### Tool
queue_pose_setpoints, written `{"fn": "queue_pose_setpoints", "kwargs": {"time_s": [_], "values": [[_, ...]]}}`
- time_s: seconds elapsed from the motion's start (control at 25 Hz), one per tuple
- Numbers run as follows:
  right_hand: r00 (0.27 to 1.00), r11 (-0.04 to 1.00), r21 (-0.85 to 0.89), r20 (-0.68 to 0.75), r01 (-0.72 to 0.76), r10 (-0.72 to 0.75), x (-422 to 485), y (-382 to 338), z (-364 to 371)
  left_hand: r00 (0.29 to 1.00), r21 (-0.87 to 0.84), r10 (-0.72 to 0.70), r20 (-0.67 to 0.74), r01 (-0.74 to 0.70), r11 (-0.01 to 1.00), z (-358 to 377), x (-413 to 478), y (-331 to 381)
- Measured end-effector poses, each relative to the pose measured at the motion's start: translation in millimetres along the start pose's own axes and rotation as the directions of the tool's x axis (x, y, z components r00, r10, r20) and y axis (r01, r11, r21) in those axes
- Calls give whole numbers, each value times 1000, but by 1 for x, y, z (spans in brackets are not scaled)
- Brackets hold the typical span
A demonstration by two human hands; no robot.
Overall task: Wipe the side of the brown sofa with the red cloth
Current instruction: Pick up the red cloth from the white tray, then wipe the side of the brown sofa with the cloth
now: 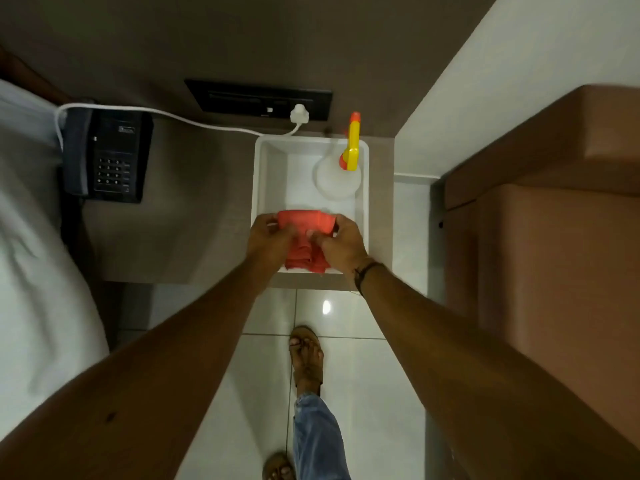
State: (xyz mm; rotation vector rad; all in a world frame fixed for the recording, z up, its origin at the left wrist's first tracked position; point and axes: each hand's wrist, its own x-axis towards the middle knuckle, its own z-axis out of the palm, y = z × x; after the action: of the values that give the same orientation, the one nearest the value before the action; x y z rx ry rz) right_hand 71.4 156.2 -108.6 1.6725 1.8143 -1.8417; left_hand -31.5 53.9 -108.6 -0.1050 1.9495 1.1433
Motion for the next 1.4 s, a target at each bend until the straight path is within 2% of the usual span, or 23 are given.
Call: {"fn": "queue_pose_setpoints", "kwargs": {"time_s": [0.12,0.24,0.36,0.52,0.64,0.76,0.8,0.84,0.88,0.96,1.08,1.12,1.2,1.32,1.4], "values": [[994,993,112,93,38,-49,-68,9,-28,968,-192,-115,225,160,968,-17,-62,-12],[989,969,244,126,42,-74,-144,39,-51,885,-335,-83,458,259,906,-18,-148,-31],[986,929,369,159,-6,-56,-208,93,-63,860,-401,-65,506,301,865,-4,-226,-65],[989,916,397,150,-64,4,-280,196,-83,836,-358,-136,531,367,858,24,-305,-153],[996,942,330,82,-61,36,-317,264,-109,823,-345,-192,534,419,840,55,-347,-215],[997,983,185,-77,-3,18,-336,329,-154,849,-392,-232,475,440,808,105,-380,-272],[988,996,79,-153,38,-26,-337,354,-175,860,-401,-241,450,435,806,123,-386,-292],[968,989,-113,-222,94,-117,-338,379,-199,867,-404,-239,436,427,809,141,-390,-314],[938,923,-356,-247,145,-242,-338,405,-226,874,-409,-232,428,416,812,159,-393,-335],[881,655,-727,-154,206,-447,-338,450,-276,883,-440,-242,402,418,795,194,-390,-376],[899,347,-923,0,169,-438,-339,505,-313,916,-452,-232,328,368,812,239,-377,-443],[913,290,-943,32,163,-407,-337,528,-316,927,-449,-219,306,343,825,253,-373,-466],[925,242,-956,63,164,-375,-334,566,-315,946,-431,-186,267,290,854,276,-366,-504],[894,207,-971,17,122,-448,-328,593,-309,968,-408,-134,213,213,888,303,-351,-538],[871,167,-982,-10,83,-491,-322,600,-302,981,-409,-51,186,125,904,322,-333,-558]]}}
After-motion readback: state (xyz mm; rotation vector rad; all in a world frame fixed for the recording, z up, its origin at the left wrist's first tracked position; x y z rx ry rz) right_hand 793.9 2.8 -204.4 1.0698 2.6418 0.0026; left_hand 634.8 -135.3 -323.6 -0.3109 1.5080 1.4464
